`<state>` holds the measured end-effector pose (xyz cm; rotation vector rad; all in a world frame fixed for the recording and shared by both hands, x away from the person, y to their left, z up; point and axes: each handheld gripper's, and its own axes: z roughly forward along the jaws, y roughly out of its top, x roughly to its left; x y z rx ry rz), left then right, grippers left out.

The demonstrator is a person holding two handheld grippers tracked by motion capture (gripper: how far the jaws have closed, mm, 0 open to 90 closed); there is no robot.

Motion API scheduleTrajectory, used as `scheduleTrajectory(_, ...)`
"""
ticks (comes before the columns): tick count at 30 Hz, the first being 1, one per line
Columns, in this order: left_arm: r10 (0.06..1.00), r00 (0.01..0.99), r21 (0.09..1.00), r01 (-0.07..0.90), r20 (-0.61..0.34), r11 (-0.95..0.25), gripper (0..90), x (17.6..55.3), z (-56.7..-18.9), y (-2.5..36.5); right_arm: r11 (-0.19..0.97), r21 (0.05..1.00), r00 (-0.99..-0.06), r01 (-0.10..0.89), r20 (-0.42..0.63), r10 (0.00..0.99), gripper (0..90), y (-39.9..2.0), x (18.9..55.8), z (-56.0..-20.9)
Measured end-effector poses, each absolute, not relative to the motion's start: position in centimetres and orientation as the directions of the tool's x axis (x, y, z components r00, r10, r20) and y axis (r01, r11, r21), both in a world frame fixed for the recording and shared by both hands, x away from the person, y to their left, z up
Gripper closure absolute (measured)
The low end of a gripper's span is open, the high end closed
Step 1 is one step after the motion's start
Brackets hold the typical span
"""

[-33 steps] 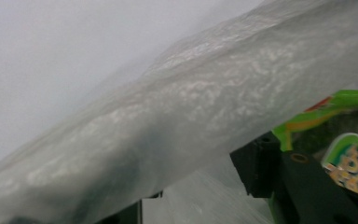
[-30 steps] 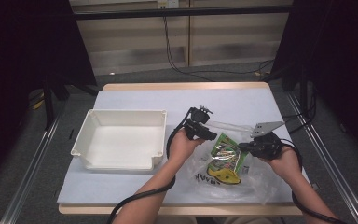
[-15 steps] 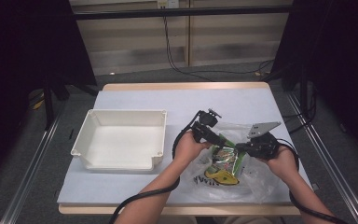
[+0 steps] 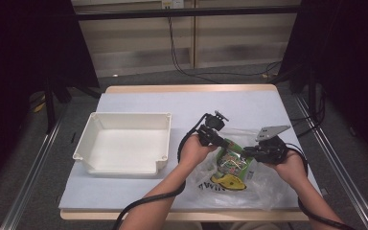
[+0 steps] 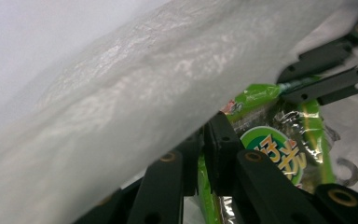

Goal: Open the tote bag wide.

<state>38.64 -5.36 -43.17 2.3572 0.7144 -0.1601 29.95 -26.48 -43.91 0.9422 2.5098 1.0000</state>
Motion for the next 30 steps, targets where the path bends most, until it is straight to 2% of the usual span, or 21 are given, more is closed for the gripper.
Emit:
scheduleTrajectory(5,0.435,0.854,0.597,0.514,-0.287,-0.616,86.5,38.4,-42.6,-5.0,0.507,0.679,-0.726,0.532,0.058,0.685,60.0,-27.5,30.1,-44.4)
scheduleTrajectory(8,0.426,0.859,0.606,0.505,-0.284,-0.615,87.0,38.3,-42.0,-4.9,0.45,0.667,-0.701,0.594,0.155,0.696,41.1,-28.2,30.4,-44.9)
scheduleTrajectory(10,0.426,0.862,0.609,0.499,-0.275,-0.617,87.4,38.1,-41.8,-4.9,0.428,0.664,-0.695,0.613,0.195,0.692,42.1,-28.6,30.6,-45.4)
scheduleTrajectory(13,0.414,0.871,0.619,0.483,-0.265,-0.62,87.4,37.9,-41.5,-4.9,0.414,0.651,-0.691,0.636,0.243,0.68,38.3,-28.7,30.8,-45.7)
scheduleTrajectory(15,0.417,0.869,0.624,0.485,-0.266,-0.612,87.5,37.9,-41.4,-4.8,0.413,0.643,-0.696,0.645,0.271,0.665,40.1,-28.6,31.0,-45.8)
scheduleTrajectory(16,0.408,0.875,0.627,0.474,-0.259,-0.619,87.5,37.9,-41.3,-4.7,0.41,0.646,-0.697,0.644,0.277,0.661,46.3,-28.6,31.1,-45.8)
scheduleTrajectory(17,0.408,0.874,0.631,0.476,-0.262,-0.613,87.5,37.8,-41.3,-4.7,0.407,0.644,-0.71,0.647,0.315,0.63,59.5,-28.5,31.2,-45.8)
scheduleTrajectory(18,0.408,0.875,0.627,0.476,-0.262,-0.617,87.5,37.9,-41.3,-4.6,0.413,0.647,-0.718,0.641,0.315,0.621,60.5,-28.5,31.1,-45.8)
scheduleTrajectory(20,0.402,0.881,0.621,0.464,-0.249,-0.631,87.3,37.9,-41.2,-4.5,0.434,0.648,-0.731,0.626,0.293,0.617,70.7,-28.3,31.1,-45.5)
scheduleTrajectory(22,0.405,0.877,0.623,0.472,-0.258,-0.624,83.1,38.0,-41.3,-4.4,0.44,0.659,-0.739,0.61,0.272,0.617,78.7,-28.3,31.0,-44.9)
scheduleTrajectory(23,0.407,0.869,0.619,0.488,-0.281,-0.615,76.8,38.2,-41.3,-4.3,0.441,0.668,-0.744,0.599,0.262,0.615,80.1,-28.4,30.9,-44.6)
scheduleTrajectory(24,0.414,0.864,0.611,0.497,-0.286,-0.616,63.1,38.3,-41.2,-4.2,0.439,0.675,-0.746,0.594,0.256,0.615,80.6,-28.5,30.9,-44.3)
scheduleTrajectory(25,0.414,0.862,0.622,0.5,-0.292,-0.603,54.1,38.4,-41.2,-4.2,0.442,0.673,-0.742,0.594,0.245,0.624,81.0,-28.5,30.9,-44.0)
scheduleTrajectory(26,0.398,0.866,0.619,0.497,-0.304,-0.608,52.0,38.5,-41.2,-4.1,0.453,0.675,-0.747,0.583,0.225,0.626,81.3,-28.4,30.9,-43.7)
scheduleTrajectory(28,0.397,0.872,0.598,0.487,-0.287,-0.636,40.6,38.5,-41.0,-4.0,0.465,0.682,-0.755,0.565,0.2,0.624,81.9,-28.4,30.8,-43.0)
scheduleTrajectory(30,0.394,0.877,0.59,0.478,-0.276,-0.65,36.4,38.4,-41.0,-3.9,0.481,0.687,-0.763,0.544,0.167,0.625,82.2,-28.4,30.7,-42.4)
